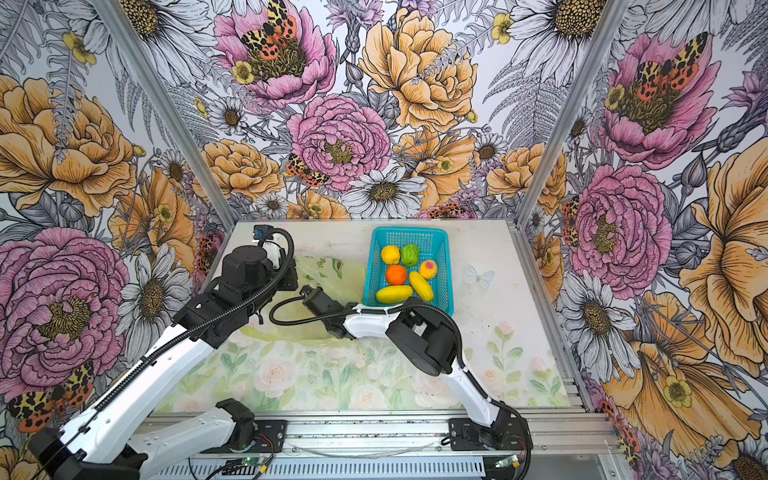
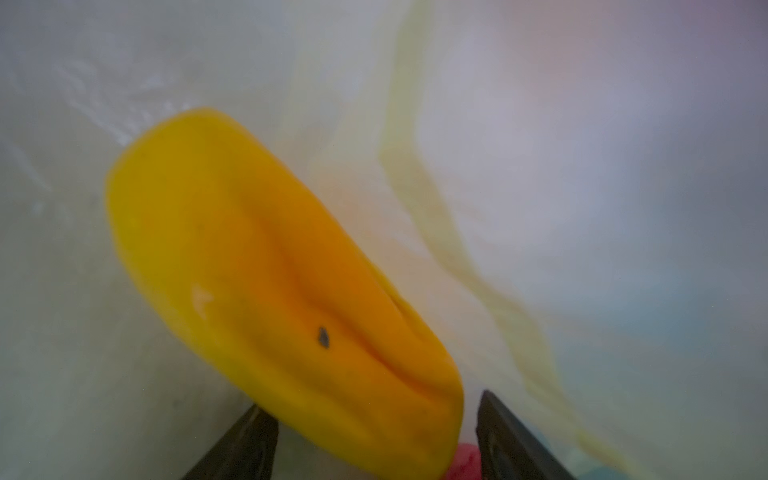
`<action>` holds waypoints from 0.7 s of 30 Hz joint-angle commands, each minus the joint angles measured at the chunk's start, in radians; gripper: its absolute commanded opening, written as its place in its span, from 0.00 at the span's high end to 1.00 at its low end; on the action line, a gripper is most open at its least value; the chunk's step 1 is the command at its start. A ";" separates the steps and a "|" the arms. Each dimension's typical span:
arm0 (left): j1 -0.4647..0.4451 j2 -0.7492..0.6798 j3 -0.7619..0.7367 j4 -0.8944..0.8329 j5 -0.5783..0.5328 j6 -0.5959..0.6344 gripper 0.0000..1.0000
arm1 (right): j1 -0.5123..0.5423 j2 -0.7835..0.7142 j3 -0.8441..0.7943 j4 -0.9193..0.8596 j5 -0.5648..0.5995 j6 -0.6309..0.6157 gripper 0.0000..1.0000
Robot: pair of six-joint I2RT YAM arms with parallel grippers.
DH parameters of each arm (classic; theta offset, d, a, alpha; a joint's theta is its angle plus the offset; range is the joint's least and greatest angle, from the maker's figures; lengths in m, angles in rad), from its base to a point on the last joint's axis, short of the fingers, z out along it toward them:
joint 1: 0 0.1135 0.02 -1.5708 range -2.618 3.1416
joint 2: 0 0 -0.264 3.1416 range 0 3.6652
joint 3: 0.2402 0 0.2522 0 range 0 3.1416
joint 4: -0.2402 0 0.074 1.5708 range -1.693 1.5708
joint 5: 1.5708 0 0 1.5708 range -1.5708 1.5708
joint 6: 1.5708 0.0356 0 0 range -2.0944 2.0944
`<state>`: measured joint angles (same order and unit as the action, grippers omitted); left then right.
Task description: Untie the knot of the plastic bag and take out the fruit
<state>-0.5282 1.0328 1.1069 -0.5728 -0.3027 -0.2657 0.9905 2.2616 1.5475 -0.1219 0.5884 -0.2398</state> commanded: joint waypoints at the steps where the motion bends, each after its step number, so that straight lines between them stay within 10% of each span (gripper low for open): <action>1: -0.005 -0.019 -0.004 0.005 0.008 -0.016 1.00 | 0.002 0.026 0.007 -0.025 -0.027 0.013 0.43; 8: -0.006 -0.010 -0.002 0.003 0.005 -0.015 1.00 | 0.017 -0.103 -0.115 0.076 -0.113 0.041 0.80; 17: -0.004 -0.013 -0.002 0.004 -0.001 -0.016 1.00 | 0.042 -0.307 -0.335 0.278 -0.233 0.059 1.00; 21: -0.004 -0.011 -0.002 0.004 0.001 -0.017 1.00 | 0.043 -0.334 -0.373 0.312 -0.304 0.047 0.91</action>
<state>-0.5282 1.0328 1.1069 -0.5728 -0.3027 -0.2657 1.0332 1.9537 1.1934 0.1162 0.3592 -0.2001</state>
